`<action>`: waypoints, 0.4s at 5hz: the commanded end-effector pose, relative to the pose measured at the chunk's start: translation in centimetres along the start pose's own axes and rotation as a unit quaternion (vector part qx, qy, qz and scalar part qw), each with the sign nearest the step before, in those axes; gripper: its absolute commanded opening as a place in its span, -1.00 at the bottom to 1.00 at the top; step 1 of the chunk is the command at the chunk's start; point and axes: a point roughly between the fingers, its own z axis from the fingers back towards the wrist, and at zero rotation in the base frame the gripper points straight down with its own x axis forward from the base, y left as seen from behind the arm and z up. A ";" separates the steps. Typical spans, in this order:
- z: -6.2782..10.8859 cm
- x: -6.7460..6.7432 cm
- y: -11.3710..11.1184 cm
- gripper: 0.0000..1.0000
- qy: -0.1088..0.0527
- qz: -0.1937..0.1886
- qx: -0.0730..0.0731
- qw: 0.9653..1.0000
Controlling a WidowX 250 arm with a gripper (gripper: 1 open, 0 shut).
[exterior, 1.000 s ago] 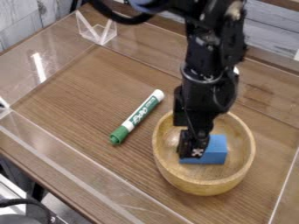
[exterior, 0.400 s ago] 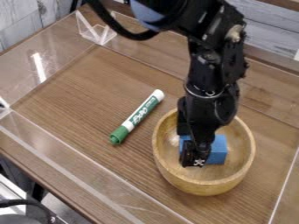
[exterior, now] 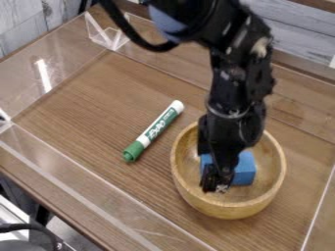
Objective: Remove the blue block from inside the brown bowl and put it on the table
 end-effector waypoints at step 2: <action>1.2 0.8 0.7 -1.00 -0.009 -0.003 0.019 1.000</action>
